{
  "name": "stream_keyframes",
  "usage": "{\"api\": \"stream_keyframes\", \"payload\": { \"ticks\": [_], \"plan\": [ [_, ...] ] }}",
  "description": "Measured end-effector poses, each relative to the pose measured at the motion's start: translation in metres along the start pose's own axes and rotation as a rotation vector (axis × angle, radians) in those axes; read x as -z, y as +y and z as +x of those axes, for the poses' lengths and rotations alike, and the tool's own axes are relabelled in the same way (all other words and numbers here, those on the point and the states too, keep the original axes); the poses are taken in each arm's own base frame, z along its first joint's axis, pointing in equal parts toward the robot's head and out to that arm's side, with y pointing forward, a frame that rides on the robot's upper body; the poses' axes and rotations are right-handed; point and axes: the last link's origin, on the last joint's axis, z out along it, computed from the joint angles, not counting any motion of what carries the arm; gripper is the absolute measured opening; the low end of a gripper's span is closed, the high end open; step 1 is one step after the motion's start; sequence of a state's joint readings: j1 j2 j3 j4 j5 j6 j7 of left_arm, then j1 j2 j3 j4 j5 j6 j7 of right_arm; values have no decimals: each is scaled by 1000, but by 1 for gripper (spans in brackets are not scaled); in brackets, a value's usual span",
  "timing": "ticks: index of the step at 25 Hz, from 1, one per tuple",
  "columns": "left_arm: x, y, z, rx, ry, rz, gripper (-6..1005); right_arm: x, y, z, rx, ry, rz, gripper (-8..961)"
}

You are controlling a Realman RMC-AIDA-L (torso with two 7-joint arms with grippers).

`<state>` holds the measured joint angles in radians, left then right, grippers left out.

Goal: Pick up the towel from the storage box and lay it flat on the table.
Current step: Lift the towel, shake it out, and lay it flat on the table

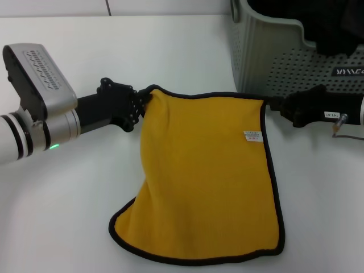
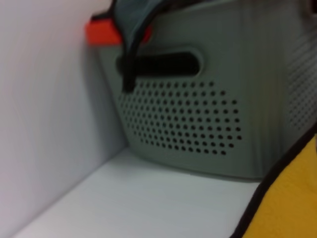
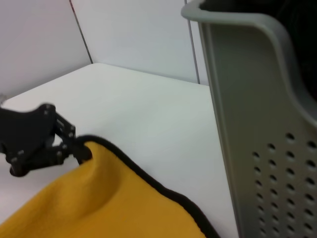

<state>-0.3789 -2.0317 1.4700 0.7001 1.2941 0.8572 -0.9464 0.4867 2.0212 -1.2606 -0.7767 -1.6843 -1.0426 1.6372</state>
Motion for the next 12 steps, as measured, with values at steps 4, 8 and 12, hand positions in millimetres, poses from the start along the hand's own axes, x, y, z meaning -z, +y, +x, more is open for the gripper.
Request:
{"api": "stream_keyframes", "payload": {
  "ticks": [4,8,12],
  "plan": [
    [4,2,7,-103,-20,40,18,-1,-1,1,4,6,11,26],
    [3,2,5,-203,-94,89,18,-2,-1,0,6,6,14,33],
    [-3,-1,6,-287,-144,131,18,-3,-1,1,5,7,13,40]
  ]
}}
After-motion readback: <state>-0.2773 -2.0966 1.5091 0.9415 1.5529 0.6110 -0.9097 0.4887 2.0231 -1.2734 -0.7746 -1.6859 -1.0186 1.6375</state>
